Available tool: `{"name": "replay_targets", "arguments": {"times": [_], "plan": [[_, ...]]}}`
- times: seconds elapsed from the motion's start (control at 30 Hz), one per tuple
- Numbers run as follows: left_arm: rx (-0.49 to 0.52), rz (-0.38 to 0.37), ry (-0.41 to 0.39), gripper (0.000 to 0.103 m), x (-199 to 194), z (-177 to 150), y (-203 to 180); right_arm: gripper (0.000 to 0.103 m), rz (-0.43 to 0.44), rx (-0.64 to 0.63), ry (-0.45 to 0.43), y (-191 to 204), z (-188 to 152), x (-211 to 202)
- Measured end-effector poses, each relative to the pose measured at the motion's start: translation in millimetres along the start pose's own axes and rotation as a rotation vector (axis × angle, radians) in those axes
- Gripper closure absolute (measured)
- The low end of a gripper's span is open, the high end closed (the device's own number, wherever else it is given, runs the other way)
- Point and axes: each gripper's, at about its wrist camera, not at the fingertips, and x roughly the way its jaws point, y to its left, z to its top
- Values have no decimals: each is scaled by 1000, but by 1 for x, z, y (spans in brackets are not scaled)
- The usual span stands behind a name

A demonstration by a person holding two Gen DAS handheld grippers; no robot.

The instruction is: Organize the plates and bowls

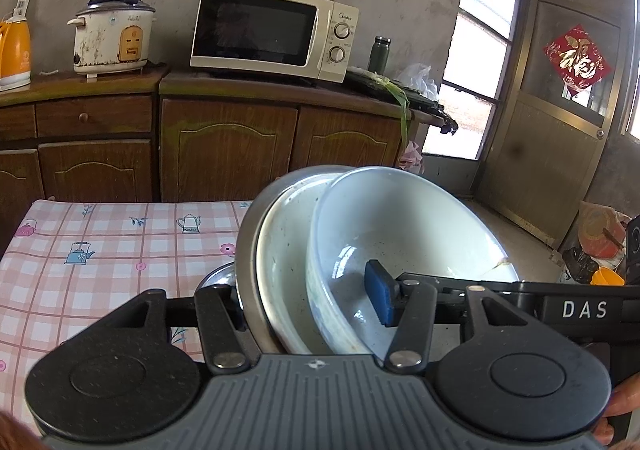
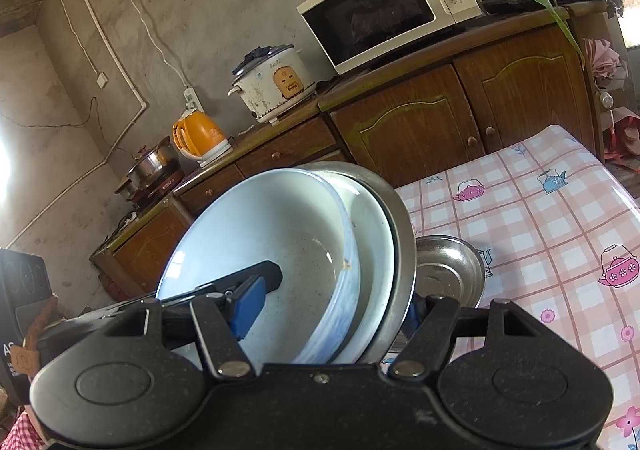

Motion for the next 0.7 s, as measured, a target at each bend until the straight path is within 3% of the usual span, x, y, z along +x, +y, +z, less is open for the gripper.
{"name": "replay_targets", "arguments": {"times": [0.7], "plan": [[-3,4,-3,50,5,6,3,21,-1,-1,-1,0,3,1]]}}
